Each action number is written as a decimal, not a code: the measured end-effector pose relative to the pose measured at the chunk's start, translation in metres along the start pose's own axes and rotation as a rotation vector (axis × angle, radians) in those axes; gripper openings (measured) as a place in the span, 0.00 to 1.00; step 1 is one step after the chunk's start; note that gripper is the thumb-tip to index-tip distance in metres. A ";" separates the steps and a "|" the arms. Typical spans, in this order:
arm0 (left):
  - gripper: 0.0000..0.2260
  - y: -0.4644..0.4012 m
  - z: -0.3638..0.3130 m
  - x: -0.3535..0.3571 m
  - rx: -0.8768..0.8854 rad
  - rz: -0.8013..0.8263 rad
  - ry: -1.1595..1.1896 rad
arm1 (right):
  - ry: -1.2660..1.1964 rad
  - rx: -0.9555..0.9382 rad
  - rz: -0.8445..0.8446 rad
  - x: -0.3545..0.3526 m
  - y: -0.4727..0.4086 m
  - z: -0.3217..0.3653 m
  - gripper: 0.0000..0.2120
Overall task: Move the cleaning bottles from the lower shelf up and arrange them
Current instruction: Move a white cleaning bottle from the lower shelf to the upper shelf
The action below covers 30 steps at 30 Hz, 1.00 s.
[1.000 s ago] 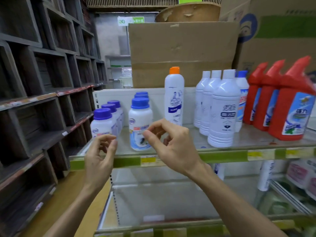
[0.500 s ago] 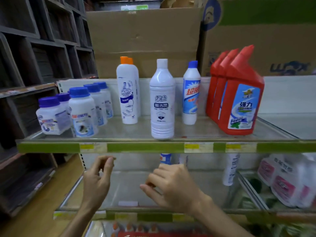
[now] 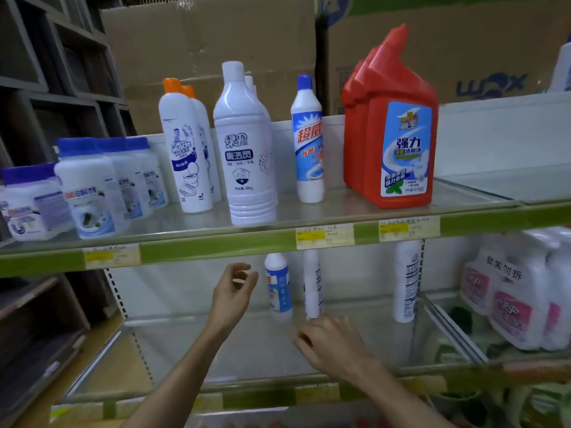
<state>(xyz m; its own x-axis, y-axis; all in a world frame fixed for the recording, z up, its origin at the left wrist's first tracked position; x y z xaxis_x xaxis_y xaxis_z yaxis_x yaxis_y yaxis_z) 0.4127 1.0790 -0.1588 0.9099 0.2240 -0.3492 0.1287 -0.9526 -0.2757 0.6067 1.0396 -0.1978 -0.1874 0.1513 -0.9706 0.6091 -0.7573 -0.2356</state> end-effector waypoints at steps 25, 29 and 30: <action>0.12 -0.053 0.077 0.058 0.146 -0.081 0.811 | -0.810 0.198 -0.175 0.095 -0.018 -0.072 0.35; 0.15 -0.032 0.064 0.064 0.190 0.060 0.983 | -1.065 0.088 -0.197 0.092 -0.027 -0.046 0.29; 0.17 -0.024 0.060 0.064 0.208 0.087 0.991 | -1.079 0.069 -0.196 0.091 -0.027 -0.041 0.28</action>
<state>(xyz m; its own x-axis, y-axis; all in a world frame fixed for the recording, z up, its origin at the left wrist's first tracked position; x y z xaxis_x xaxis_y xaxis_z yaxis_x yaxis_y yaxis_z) 0.4442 1.1287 -0.2281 0.8423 -0.2058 0.4982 0.0617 -0.8813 -0.4684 0.6045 1.1002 -0.2819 -0.8721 -0.3372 -0.3547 0.4573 -0.8195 -0.3453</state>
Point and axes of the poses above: each hand's wrist, its own y-axis away from the middle knuckle, its own x-axis out of the palm, z = x × y, the point moved 10 cm from there along -y, towards the middle knuckle, and after that the axes turned 13 degrees about z, right-handed, at the moved point
